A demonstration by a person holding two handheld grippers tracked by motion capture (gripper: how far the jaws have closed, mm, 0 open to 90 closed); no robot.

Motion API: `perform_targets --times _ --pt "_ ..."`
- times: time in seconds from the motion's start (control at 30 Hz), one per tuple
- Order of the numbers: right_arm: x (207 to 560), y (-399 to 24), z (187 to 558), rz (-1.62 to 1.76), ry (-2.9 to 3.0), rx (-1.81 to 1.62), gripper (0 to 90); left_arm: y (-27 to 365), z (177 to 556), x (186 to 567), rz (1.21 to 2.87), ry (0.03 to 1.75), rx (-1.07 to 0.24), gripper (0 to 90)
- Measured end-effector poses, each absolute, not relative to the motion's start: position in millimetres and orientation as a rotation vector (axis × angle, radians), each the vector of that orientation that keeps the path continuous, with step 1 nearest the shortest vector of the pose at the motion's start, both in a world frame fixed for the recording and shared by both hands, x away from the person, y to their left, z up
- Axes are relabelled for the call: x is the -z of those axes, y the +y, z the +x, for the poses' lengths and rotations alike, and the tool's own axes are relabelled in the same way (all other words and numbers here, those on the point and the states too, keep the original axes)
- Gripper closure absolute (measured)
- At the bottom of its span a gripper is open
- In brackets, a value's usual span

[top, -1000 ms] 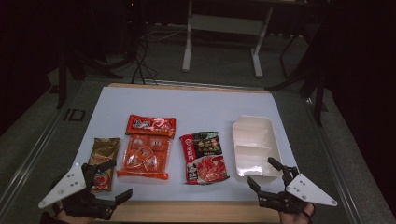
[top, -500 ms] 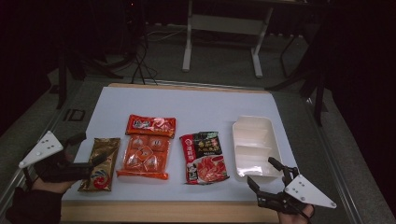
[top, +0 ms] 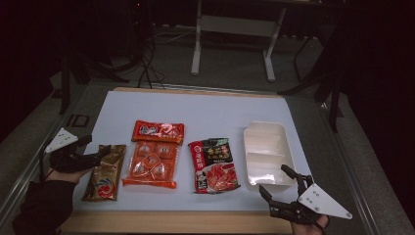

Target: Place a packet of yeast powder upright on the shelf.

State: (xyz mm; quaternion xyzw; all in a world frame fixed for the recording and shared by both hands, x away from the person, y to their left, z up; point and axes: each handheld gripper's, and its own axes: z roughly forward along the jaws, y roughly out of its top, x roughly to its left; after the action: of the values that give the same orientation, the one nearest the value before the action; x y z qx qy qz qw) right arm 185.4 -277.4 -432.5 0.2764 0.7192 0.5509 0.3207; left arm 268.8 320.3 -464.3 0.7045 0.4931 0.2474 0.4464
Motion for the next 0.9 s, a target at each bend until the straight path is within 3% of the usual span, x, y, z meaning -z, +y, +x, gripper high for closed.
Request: perform_targets --times 0.53,0.9 --pt "436 -275 189 0.736 1.929 -1.446 12.7 345 297 511 1.748 1.492 -0.514 25.5" --pt "438 -274 190 0.740 1.951 -1.447 12.7 346 310 534 1.790 1.561 -0.425 32.2"
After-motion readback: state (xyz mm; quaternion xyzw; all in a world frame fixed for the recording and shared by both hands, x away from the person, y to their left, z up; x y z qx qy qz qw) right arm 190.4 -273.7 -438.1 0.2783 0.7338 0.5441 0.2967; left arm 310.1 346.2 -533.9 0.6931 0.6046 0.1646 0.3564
